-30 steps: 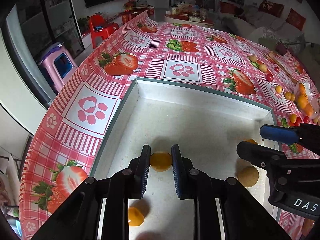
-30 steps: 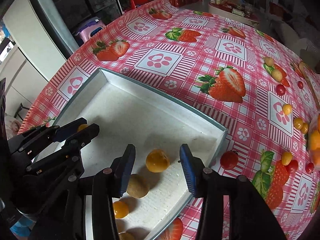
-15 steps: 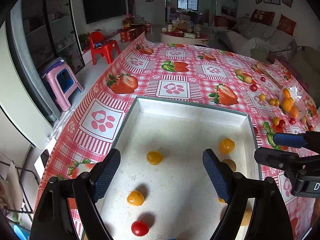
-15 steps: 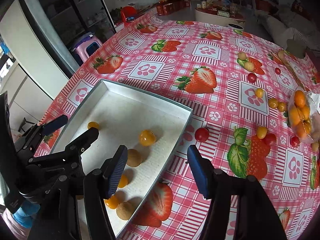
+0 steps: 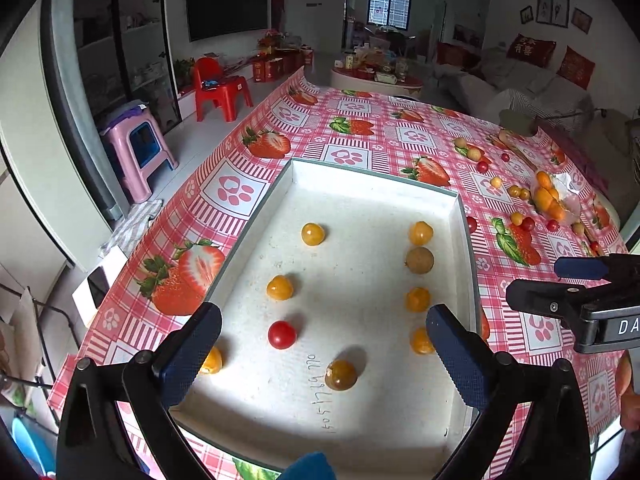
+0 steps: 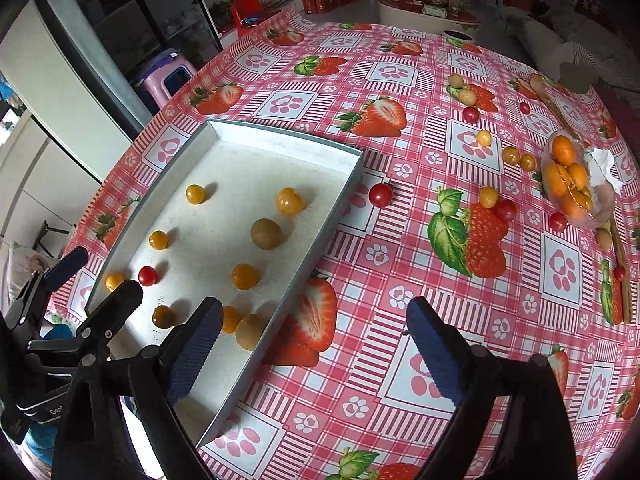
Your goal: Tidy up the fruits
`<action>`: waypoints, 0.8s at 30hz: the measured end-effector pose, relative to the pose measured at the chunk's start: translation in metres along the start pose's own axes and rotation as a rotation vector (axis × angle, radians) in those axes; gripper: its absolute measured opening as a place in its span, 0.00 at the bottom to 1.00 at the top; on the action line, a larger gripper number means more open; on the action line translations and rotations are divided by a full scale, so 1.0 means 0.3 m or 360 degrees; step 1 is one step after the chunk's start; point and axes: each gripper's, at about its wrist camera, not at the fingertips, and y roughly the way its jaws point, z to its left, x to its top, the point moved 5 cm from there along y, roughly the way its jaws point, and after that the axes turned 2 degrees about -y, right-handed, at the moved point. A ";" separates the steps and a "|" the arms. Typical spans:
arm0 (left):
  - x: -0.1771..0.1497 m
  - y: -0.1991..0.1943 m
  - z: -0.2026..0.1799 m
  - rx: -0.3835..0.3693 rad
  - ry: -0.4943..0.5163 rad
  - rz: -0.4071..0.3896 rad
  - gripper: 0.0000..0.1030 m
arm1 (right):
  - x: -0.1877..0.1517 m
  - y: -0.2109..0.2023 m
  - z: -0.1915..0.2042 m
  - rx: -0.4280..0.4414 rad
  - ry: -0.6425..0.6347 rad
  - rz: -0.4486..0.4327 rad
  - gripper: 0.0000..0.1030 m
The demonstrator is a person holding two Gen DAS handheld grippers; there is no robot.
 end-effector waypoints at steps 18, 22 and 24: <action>-0.110 -0.072 -0.017 0.0204 0.0042 0.0060 1.00 | -0.108 -0.074 0.080 -0.0096 -0.0116 -0.0066 0.99; -0.123 -0.080 -0.023 0.0193 0.0042 0.0076 1.00 | -0.118 -0.089 0.087 -0.0114 -0.0136 -0.0082 0.99; -0.127 -0.084 -0.028 0.0196 0.0050 0.0077 1.00 | -0.121 -0.097 0.092 -0.0129 -0.0154 -0.0093 0.99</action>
